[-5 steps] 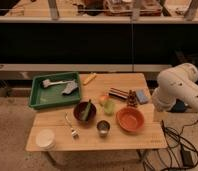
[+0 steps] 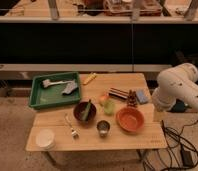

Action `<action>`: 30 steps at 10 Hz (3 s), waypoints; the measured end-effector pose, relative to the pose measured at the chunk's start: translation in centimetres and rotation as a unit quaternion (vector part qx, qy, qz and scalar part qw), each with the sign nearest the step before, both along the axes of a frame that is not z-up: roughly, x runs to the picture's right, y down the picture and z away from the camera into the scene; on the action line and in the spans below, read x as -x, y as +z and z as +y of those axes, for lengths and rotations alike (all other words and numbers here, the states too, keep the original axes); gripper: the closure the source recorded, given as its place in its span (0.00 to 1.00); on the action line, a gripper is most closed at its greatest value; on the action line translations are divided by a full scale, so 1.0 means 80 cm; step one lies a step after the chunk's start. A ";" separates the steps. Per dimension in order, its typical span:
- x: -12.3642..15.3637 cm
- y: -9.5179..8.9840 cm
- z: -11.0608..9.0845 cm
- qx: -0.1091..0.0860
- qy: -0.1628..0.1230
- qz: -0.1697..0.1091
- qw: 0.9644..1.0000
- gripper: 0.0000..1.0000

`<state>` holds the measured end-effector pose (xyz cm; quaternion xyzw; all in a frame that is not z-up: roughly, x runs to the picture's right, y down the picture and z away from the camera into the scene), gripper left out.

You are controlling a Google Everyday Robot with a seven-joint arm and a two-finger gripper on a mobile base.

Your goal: Place apple in red bowl

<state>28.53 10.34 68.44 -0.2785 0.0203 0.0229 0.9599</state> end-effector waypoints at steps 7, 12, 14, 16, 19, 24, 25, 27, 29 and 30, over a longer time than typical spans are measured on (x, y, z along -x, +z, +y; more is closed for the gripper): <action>0.000 0.000 0.000 0.000 0.000 0.000 1.000 0.35; 0.000 0.000 0.000 0.000 0.000 0.000 1.000 0.35; 0.000 0.000 0.000 0.000 0.000 0.000 1.000 0.35; 0.000 0.000 0.000 0.000 0.000 0.000 1.000 0.35; 0.000 0.000 0.000 0.000 0.000 0.000 1.000 0.35; -0.014 0.011 -0.030 -0.042 -0.029 -0.042 0.998 0.35; -0.013 0.027 -0.063 -0.065 -0.066 -0.088 0.992 0.35; -0.005 0.049 -0.105 -0.085 -0.143 -0.157 0.973 0.35; 0.006 0.068 -0.139 -0.102 -0.217 -0.212 0.947 0.35; 0.008 0.074 -0.148 -0.108 -0.240 -0.228 0.937 0.35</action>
